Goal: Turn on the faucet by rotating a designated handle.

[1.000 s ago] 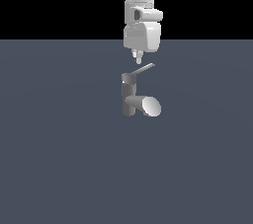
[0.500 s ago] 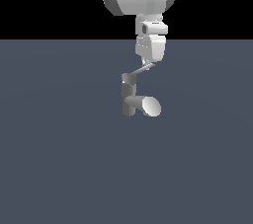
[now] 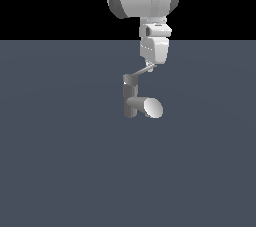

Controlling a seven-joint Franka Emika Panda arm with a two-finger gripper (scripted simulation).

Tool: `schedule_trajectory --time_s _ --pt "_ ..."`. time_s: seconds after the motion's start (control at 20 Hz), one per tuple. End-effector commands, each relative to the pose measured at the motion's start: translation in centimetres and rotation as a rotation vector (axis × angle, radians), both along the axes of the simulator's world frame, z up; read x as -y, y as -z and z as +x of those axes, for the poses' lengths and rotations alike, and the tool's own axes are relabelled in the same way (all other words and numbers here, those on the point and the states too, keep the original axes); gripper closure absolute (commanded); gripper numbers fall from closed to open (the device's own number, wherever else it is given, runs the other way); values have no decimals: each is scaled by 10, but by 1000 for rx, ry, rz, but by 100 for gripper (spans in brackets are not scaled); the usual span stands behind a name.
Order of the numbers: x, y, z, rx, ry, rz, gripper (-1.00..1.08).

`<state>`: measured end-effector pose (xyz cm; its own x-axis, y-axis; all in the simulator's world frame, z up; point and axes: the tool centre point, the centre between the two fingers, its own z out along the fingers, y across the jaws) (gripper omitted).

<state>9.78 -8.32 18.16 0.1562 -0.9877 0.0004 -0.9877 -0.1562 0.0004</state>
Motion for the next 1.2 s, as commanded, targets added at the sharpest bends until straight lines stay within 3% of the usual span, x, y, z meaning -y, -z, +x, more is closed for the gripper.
schedule_trajectory --time_s 0.0,1.15 --pt "1 0 -3 0 0 0 108" --pt "16 0 -66 0 0 0 108"
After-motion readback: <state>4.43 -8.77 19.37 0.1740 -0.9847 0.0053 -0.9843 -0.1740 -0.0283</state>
